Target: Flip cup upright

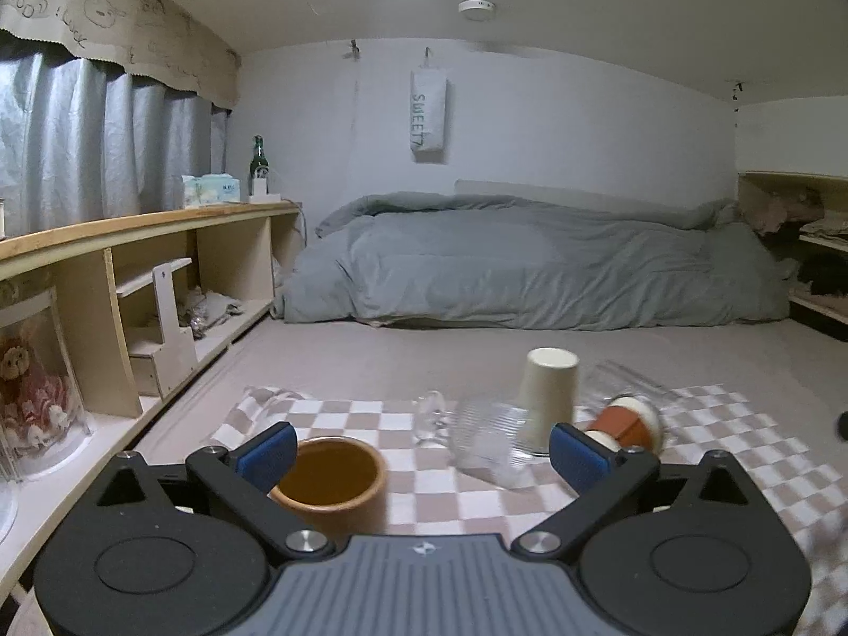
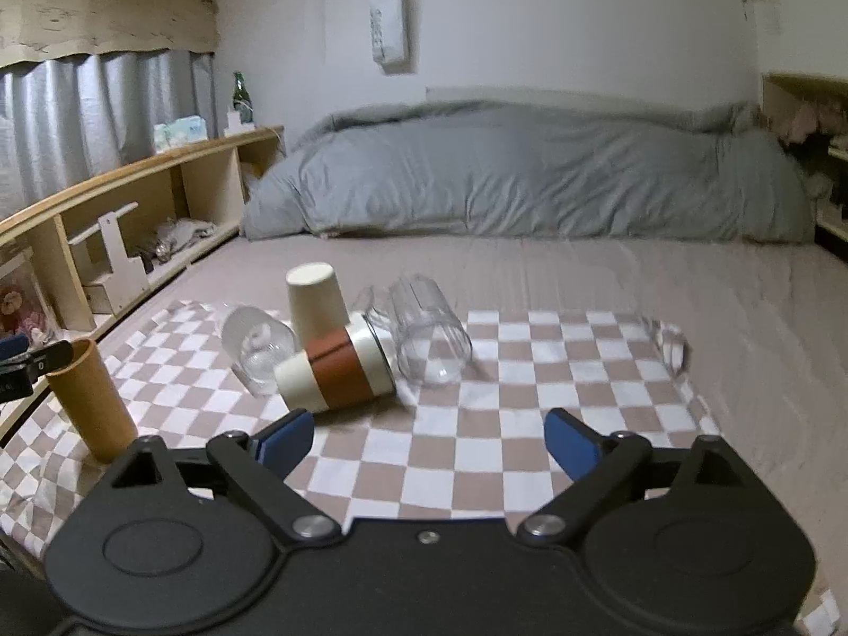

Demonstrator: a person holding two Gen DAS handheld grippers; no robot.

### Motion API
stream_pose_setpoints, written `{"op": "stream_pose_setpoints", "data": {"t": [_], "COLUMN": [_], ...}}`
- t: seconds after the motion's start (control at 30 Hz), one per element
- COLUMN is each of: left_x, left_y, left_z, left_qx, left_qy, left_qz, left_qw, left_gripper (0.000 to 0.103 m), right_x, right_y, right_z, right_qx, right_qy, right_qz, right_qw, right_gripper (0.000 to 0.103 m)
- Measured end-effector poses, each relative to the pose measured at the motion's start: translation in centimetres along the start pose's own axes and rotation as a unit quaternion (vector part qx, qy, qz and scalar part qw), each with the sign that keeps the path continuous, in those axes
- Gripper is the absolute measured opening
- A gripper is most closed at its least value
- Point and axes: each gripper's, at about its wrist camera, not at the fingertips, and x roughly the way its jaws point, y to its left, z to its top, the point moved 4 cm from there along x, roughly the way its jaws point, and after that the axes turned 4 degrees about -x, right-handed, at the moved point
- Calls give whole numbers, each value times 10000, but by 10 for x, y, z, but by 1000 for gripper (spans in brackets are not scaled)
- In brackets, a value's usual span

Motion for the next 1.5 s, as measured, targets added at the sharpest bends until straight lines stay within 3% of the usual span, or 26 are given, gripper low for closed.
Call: {"op": "stream_pose_setpoints", "data": {"t": [0.17, 0.5, 0.97, 1.1, 1.5], "left_x": [-27, -61, -68, -68, -64], "left_y": [-23, -66, -76, -73, -71], "left_z": [7, -9, -41, -45, -49], "left_qx": [-298, 61, 140, 122, 29], "left_qy": [271, 550, 943, 929, 1020], "left_qz": [-80, 85, 372, 560, 637], "left_qw": [9992, 9984, 9947, 9940, 9927], "left_gripper": [103, 103, 103, 103, 103], "right_x": [-17, -38, -44, -45, -42], "right_y": [13, 36, 52, 54, 49], "right_z": [2, -9, -37, -38, -42], "right_qx": [-83, -279, -374, -436, -245], "right_qy": [-129, -174, -17, -67, 49], "right_qz": [35, 50, 100, 125, 176], "right_qw": [9999, 9994, 9993, 9990, 9995], "right_gripper": [98, 100, 100, 100, 100]}}
